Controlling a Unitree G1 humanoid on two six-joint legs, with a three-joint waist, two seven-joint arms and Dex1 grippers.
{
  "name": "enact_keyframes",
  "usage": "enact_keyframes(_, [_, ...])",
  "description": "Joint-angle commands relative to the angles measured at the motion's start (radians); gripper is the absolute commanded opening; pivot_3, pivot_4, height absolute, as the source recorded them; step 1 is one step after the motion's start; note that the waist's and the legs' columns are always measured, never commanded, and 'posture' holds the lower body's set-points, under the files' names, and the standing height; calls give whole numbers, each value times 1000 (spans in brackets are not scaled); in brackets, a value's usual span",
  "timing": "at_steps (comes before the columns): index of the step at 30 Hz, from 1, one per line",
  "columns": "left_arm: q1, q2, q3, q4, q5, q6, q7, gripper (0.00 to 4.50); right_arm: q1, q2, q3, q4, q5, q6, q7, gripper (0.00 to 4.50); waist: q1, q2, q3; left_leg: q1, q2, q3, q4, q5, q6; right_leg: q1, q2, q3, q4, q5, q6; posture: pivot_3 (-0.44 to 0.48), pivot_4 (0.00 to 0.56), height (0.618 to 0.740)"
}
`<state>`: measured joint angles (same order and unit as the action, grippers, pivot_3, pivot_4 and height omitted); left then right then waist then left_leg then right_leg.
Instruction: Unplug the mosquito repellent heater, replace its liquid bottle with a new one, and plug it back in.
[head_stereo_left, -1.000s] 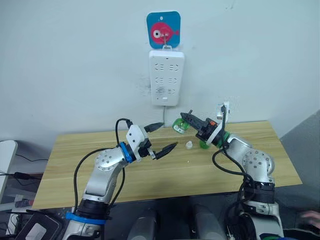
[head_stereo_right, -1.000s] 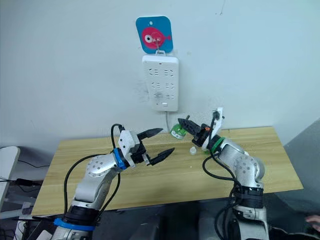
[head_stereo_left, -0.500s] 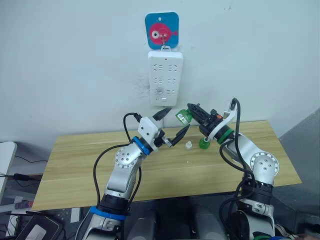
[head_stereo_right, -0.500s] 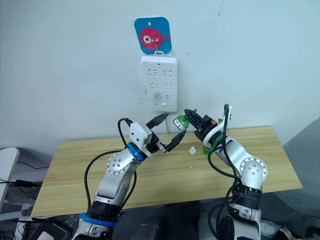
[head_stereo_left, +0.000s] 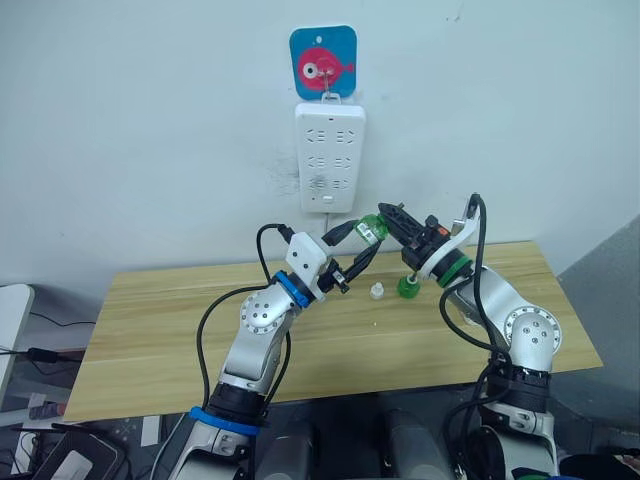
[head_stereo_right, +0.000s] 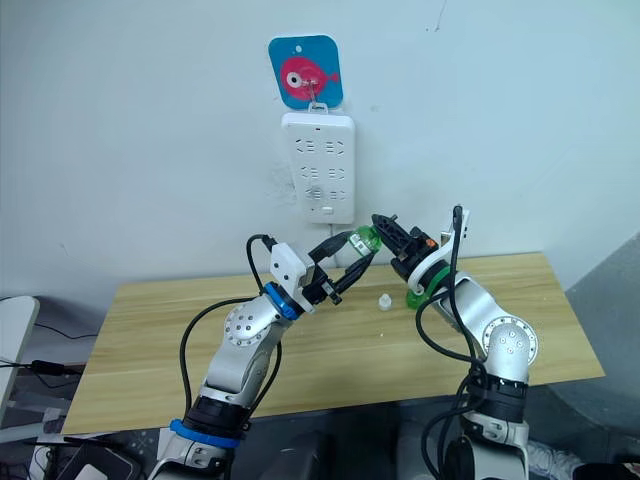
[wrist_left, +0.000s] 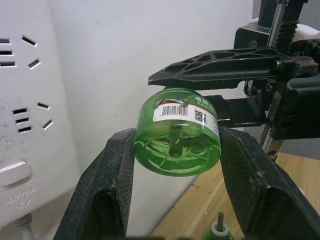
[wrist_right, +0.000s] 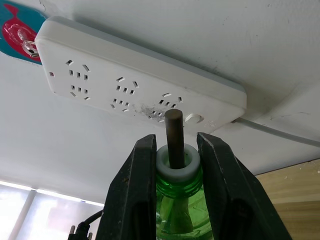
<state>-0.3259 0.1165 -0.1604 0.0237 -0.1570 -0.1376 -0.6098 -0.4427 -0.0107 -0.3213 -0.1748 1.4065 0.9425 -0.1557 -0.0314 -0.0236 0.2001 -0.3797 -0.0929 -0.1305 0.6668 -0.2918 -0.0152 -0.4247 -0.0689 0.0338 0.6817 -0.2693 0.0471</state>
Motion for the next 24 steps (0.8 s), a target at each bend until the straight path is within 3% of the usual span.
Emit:
enact_keyframes(1, [-15, 3, 11, -25, -14, -3, 10, 2205, 14, -13, 39, -52, 37, 0, 9, 852, 0, 0, 0, 0, 0, 0, 0, 0, 0, 0, 0, 0, 0, 0, 0, -1, 158, 740])
enact_keyframes(13, [-14, 23, -6, -33, 1, 5, -8, 2205, 17, -51, 76, -49, 49, -33, 22, 852, 0, 0, -2, 0, 0, 0, 0, 0, 0, 0, 0, 0, 0, 0, 0, -1, 156, 740])
enact_keyframes(14, [-13, 23, -7, -34, 4, 1, -7, 2918, 18, -52, 78, -49, 51, -35, 21, 852, 0, 0, -2, 0, 0, 0, 0, 0, 0, 0, 0, 0, 0, 0, 0, 0, 157, 740])
enact_keyframes(19, [-12, 19, -10, -30, 10, -6, 5, 4496, 15, -60, 87, -48, 66, -47, 15, 852, 0, 0, -2, 0, 0, 0, 0, 0, 0, 0, 0, 0, 0, 0, 0, 1, 157, 740])
enact_keyframes(24, [-13, 18, -13, -31, 8, -5, 7, 4500, 14, -65, 95, -50, 78, -52, 10, 852, 0, 0, -3, 0, 0, 0, 0, 0, 0, 0, 0, 0, 0, 0, 0, 4, 156, 740])
